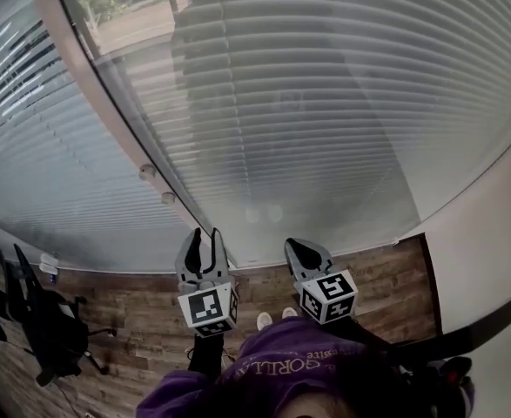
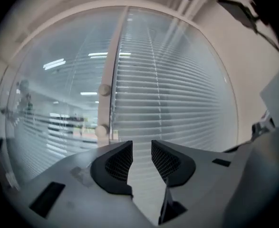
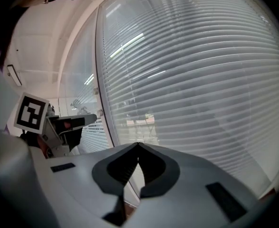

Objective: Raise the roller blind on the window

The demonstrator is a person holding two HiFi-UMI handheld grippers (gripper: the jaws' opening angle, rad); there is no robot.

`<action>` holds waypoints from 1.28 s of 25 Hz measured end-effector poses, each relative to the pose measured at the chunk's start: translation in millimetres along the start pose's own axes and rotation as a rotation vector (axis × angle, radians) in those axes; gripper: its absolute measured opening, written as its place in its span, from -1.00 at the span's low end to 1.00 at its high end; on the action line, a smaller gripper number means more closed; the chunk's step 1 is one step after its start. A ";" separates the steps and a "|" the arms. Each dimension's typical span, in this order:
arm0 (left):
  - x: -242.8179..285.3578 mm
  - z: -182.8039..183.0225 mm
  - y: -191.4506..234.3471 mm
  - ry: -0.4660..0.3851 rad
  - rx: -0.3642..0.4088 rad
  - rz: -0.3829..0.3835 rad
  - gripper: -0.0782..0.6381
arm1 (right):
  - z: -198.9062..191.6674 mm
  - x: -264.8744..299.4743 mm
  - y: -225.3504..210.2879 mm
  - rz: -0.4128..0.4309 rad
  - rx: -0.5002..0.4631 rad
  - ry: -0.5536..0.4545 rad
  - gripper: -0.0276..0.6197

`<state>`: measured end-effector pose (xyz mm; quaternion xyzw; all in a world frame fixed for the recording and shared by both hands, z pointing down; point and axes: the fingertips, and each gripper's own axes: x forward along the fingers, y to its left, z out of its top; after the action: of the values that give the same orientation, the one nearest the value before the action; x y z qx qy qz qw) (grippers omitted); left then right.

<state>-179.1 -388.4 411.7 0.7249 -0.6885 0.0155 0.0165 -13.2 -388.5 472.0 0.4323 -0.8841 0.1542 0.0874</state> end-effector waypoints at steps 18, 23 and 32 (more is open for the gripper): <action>-4.2 -43.2 -79.6 0.143 -0.263 -0.206 -0.43 | 17.6 -21.1 -21.8 -0.078 -0.015 -0.112 -0.92; -6.3 -38.8 -77.8 0.136 -0.255 -0.190 -0.43 | 22.2 -22.4 -20.9 -0.076 -0.024 -0.116 -0.92; -8.8 -37.7 -73.5 0.131 -0.239 -0.175 -0.43 | 23.3 -20.2 -17.6 -0.070 -0.033 -0.116 -0.92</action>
<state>-106.2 -374.1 448.9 0.7724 -0.6170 -0.0209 0.1490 12.7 -391.9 447.9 0.4696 -0.8745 0.1113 0.0485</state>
